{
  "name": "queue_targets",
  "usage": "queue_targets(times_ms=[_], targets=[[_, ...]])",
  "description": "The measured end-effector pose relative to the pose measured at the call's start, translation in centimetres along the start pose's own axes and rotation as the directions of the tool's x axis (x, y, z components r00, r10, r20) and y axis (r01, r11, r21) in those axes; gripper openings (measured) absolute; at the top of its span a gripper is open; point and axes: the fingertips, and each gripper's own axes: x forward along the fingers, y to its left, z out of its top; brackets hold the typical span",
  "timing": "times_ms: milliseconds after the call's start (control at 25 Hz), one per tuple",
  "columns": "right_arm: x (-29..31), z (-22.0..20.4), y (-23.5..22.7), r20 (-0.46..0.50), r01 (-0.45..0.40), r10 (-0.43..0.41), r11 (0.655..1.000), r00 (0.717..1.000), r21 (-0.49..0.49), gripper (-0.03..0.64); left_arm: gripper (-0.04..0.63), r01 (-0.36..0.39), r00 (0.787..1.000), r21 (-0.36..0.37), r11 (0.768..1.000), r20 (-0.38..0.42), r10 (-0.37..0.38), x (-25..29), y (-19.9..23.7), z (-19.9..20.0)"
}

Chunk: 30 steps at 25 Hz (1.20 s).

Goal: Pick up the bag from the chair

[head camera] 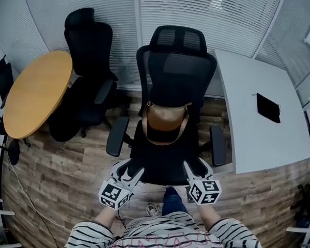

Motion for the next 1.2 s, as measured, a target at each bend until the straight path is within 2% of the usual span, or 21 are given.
queue_targets(times_ms=[360,640,1080,1200], targets=[[8.5,1.9,-3.7,-0.062,-0.015,0.013,0.999,0.998,-0.040,0.247,0.209,-0.040,0.999,-0.059,0.997,-0.031,0.038,8.2,5.7,-0.1],[14.6,2.9,-7.9,-0.077,0.009,-0.013,0.998,0.997,-0.059,0.218,0.209,-0.126,0.992,-0.091,0.988,-0.036,0.124,13.9,10.3,-0.6],[24.9,2.1,-14.9,-0.111,0.048,-0.050,0.998,0.993,-0.027,0.213,0.209,-0.203,0.977,-0.118,0.972,-0.087,0.194,23.1,16.3,-2.9],[27.6,1.2,-16.8,-0.132,0.066,-0.072,0.996,0.989,-0.052,0.211,0.210,-0.222,0.971,-0.122,0.967,-0.113,0.209,25.4,17.8,-4.1]])
